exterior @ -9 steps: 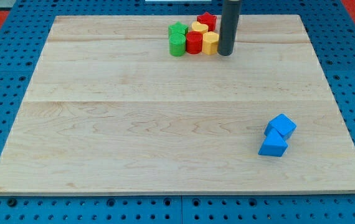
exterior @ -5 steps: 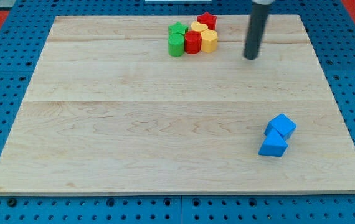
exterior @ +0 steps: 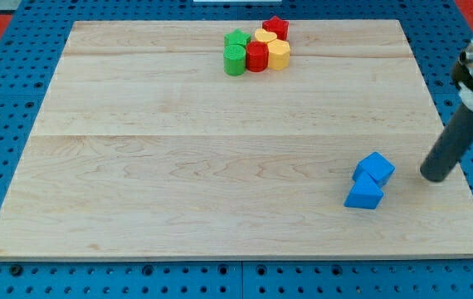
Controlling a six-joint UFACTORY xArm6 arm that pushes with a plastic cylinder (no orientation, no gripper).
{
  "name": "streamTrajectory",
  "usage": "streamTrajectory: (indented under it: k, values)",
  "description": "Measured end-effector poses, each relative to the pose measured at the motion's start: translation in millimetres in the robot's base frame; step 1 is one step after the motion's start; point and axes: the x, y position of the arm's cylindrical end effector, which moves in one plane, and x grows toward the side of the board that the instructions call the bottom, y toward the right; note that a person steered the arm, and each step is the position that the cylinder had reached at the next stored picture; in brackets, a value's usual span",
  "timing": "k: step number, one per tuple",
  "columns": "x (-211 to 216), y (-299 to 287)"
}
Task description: Move blue cube to the bottom of the yellow hexagon
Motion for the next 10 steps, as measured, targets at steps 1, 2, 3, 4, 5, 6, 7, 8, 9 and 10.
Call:
streamTrajectory:
  k: [1,2,3,4,5,6,7,8,9,10]
  values:
    - [41.7,-14.4]
    - [41.8,-68.6]
    - [41.8,-94.5]
    - [41.8,-94.5]
    - [25.9,-82.7]
    - [-5.3,-82.3]
    - [-15.7,-74.5]
    - [-13.4,-49.3]
    - [-14.2,-7.1]
    - [-37.9,1.6]
